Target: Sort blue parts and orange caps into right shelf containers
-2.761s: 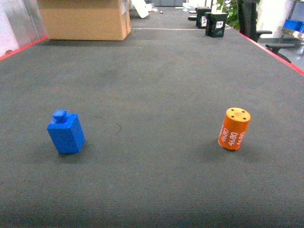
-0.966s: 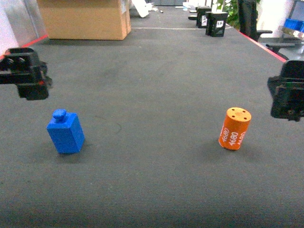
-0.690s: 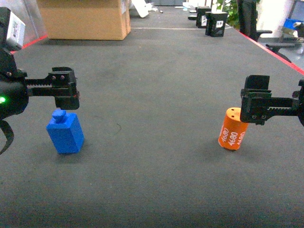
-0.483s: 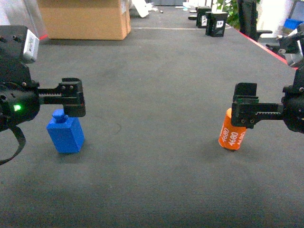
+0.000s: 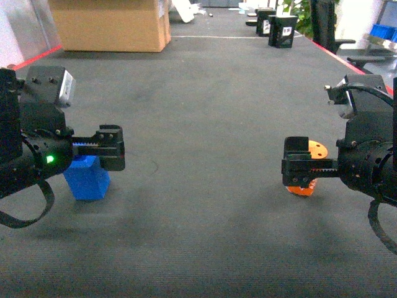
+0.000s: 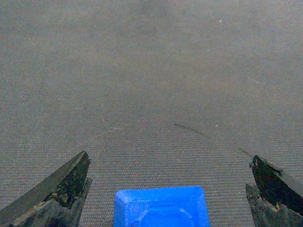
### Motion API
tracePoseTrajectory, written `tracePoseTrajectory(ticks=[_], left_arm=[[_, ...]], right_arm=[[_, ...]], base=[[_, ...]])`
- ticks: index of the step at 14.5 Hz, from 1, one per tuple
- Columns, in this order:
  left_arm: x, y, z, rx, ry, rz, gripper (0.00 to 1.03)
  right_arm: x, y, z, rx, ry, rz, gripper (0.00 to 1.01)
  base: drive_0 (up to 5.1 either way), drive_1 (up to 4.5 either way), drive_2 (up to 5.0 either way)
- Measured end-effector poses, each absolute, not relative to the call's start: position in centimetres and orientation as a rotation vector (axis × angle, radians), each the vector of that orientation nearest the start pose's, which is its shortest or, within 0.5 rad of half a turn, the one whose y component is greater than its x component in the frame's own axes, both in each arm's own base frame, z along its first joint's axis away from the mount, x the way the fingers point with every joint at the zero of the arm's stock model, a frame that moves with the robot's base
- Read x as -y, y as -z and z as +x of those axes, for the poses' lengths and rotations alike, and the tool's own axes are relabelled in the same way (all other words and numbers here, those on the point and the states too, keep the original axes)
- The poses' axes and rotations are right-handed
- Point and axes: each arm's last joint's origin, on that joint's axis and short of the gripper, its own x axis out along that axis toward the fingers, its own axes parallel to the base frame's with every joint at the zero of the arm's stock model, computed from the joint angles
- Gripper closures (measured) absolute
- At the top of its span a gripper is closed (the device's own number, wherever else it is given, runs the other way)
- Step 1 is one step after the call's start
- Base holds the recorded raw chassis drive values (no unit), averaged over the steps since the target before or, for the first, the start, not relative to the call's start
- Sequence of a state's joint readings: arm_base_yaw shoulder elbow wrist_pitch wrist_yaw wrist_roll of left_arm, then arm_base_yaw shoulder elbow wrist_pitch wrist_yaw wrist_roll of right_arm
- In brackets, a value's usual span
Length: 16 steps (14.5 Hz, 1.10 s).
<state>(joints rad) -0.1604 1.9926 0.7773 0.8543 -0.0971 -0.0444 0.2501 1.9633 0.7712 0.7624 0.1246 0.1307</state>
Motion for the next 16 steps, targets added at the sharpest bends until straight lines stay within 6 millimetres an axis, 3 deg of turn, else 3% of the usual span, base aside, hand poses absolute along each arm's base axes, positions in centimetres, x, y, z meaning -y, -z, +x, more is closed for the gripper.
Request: tracePoseTrajectory(ticks=[7,12,13,16], left_arm=[[5.5,-6.6,35.5,-0.453,0.042,0.018,0.05],[5.4,-6.1,35.8,-0.469,0.009,0.016,0.05],[5.4,-6.1,35.7,-0.472,0.006,0.013,0.05],[5.4,-6.1,35.8,-0.473,0.006,0.004,0.32]], right_arm=[[-9.3,-8.1,35.9,-0.485,-0.103,0.035,0.03],[-9.6,-7.3,36.4,-0.524,-0.067,0.044,0.05],[-9.8,-7.3,36.5,-0.528,-0.061,0.038,0.14],[-10.0,-7.2,36.4,-0.542,-0.054,0.021,0.43]], base=[[0.0,0.00,0.0],[0.0,0.00,0.0],[0.0,0.00,0.0],[0.0,0.00,0.0]])
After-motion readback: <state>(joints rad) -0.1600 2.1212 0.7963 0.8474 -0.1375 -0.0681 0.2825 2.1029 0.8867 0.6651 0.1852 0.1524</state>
